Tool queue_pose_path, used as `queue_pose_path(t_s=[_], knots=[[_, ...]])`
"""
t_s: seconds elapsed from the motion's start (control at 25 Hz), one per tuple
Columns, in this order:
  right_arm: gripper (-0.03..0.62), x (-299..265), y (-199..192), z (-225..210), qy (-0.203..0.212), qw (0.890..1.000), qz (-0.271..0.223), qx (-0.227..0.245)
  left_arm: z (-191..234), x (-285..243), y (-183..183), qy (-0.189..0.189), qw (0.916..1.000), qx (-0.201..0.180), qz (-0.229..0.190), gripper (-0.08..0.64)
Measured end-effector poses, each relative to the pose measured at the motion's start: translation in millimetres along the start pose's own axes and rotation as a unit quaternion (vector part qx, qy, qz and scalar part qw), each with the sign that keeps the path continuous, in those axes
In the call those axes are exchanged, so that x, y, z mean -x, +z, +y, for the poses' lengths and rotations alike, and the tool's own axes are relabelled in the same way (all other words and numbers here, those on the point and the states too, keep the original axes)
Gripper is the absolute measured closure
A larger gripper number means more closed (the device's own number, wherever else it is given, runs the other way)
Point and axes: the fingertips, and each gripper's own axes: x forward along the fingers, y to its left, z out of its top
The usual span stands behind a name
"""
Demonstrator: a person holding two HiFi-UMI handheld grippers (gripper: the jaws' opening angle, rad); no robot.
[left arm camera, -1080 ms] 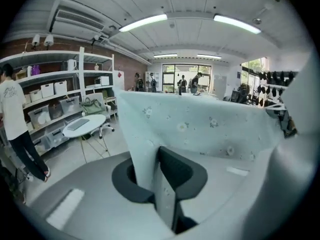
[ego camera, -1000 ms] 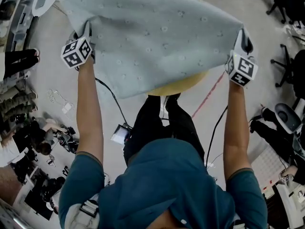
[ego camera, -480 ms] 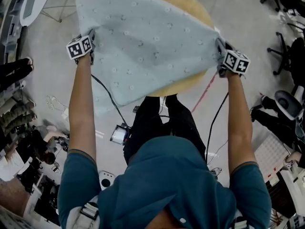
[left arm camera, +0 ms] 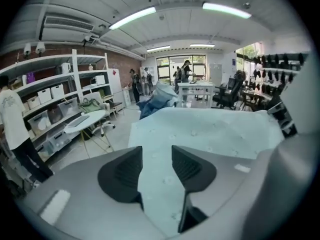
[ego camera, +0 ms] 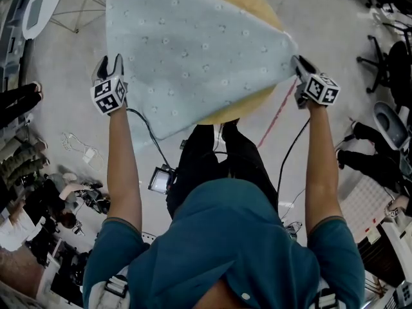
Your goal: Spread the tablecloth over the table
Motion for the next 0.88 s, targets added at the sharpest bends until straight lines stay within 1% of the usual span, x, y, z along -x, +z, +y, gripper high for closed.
queue_pose_path(t_s=[0.04, 0.08, 0.12, 0.16, 0.2, 0.24, 0.28, 0.32, 0.4, 0.44, 0.52, 0.6, 0.68, 0.72, 0.8, 0.84, 0.88], knots=[[0.472, -1.3, -2.6, 5.4, 0.018, 1.0, -0.001, -0.004, -23.1, 7.4, 1.8, -0.029, 0.9995, -0.004, -0.01, 0.383], [0.424, -2.3, -6.3, 11.1, 0.043, 0.999, 0.0, -0.006, -51.6, 14.9, 2.8, -0.069, 0.9974, -0.009, -0.019, 0.408], [0.387, -2.3, -11.3, 15.8, 0.07, 0.998, 0.005, -0.005, -84.9, 22.5, 1.5, -0.117, 0.9927, -0.015, -0.024, 0.456], [0.371, -0.9, -18.5, 18.7, 0.094, 0.995, 0.013, 0.0, -120.7, 30.3, -3.7, -0.167, 0.9853, -0.025, -0.023, 0.502], [0.361, 1.6, -28.4, 19.5, 0.114, 0.993, 0.026, 0.009, -155.8, 37.8, -12.9, -0.212, 0.9764, -0.039, -0.016, 0.532], [0.359, 4.8, -40.2, 18.7, 0.127, 0.991, 0.043, 0.022, -186.7, 44.7, -24.1, -0.243, 0.9684, -0.055, -0.006, 0.55], [0.359, 8.1, -51.8, 17.5, 0.133, 0.988, 0.061, 0.039, -211.9, 50.7, -35.0, -0.262, 0.9628, -0.068, 0.003, 0.555], [0.356, 10.4, -60.0, 16.5, 0.135, 0.986, 0.074, 0.061, -231.7, 55.6, -43.6, -0.272, 0.9593, -0.075, 0.01, 0.555], [0.347, 9.7, -63.9, 16.5, 0.128, 0.982, 0.079, 0.112, -258.9, 63.3, -52.3, -0.285, 0.9555, -0.076, 0.013, 0.548], [0.344, 7.5, -62.5, 17.8, 0.126, 0.98, 0.079, 0.136, -268.6, 67.1, -54.6, -0.29, 0.9537, -0.079, 0.011, 0.524], [0.336, 5.7, -60.3, 21.8, 0.135, 0.971, 0.085, 0.177, -285.0, 78.0, -61.1, -0.3, 0.9484, -0.103, 0.008, 0.436], [0.328, 11.7, -65.6, 22.2, 0.155, 0.959, 0.11, 0.211, -299.0, 94.1, -72.9, -0.306, 0.9406, -0.146, 0.013, 0.411], [0.328, 20.5, -77.2, 16.4, 0.165, 0.945, 0.14, 0.246, -312.3, 110.2, -94.1, -0.312, 0.9292, -0.195, 0.029, 0.38], [0.328, 22.1, -81.6, 12.0, 0.162, 0.939, 0.15, 0.263, -319.1, 116.1, -107.3, -0.315, 0.9216, -0.223, 0.04, 0.358], [0.328, 16.8, -83.1, 4.7, 0.146, 0.931, 0.153, 0.297, -332.4, 121.2, -128.9, -0.314, 0.905, -0.282, 0.055, 0.299], [0.328, 11.9, -82.5, 3.7, 0.14, 0.927, 0.15, 0.313, -338.0, 120.8, -135.5, -0.308, 0.8984, -0.308, 0.059, 0.283], [0.328, 7.3, -82.8, 4.2, 0.138, 0.922, 0.148, 0.33, -342.4, 119.4, -139.2, -0.299, 0.894, -0.328, 0.061, 0.288]])
